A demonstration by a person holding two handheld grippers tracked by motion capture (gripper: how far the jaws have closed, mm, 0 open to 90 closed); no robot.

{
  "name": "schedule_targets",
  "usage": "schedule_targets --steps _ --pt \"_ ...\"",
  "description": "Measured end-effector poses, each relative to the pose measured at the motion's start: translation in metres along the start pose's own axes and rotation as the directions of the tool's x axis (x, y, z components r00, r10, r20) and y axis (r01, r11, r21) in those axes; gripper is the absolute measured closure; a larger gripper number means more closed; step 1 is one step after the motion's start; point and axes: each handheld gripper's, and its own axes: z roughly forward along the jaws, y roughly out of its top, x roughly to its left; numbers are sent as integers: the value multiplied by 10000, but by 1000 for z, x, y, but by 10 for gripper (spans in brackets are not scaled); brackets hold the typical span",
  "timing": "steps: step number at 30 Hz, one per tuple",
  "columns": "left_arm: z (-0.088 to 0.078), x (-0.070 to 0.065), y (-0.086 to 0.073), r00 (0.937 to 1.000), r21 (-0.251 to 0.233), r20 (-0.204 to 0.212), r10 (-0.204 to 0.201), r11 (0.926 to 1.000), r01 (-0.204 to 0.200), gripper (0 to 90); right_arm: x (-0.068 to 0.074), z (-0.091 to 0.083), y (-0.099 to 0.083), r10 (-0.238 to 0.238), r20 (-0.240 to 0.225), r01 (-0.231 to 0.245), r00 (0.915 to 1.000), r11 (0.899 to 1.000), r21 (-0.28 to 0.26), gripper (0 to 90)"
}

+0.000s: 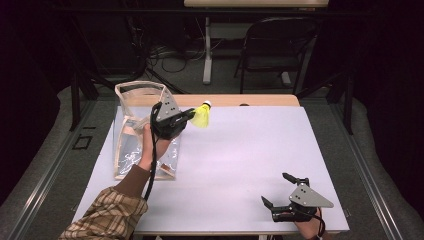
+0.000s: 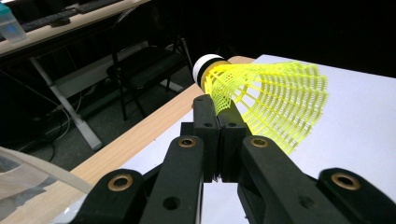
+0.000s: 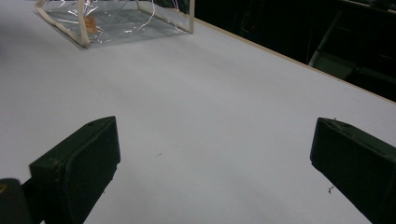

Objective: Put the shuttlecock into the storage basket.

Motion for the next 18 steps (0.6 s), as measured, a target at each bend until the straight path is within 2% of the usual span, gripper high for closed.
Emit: schedule_targets --steps 18 --pt "-11 20 4 9983 -146 -530 -260 9996 253 893 0 1 0 9 -8 -9 10000 10000 51 12"
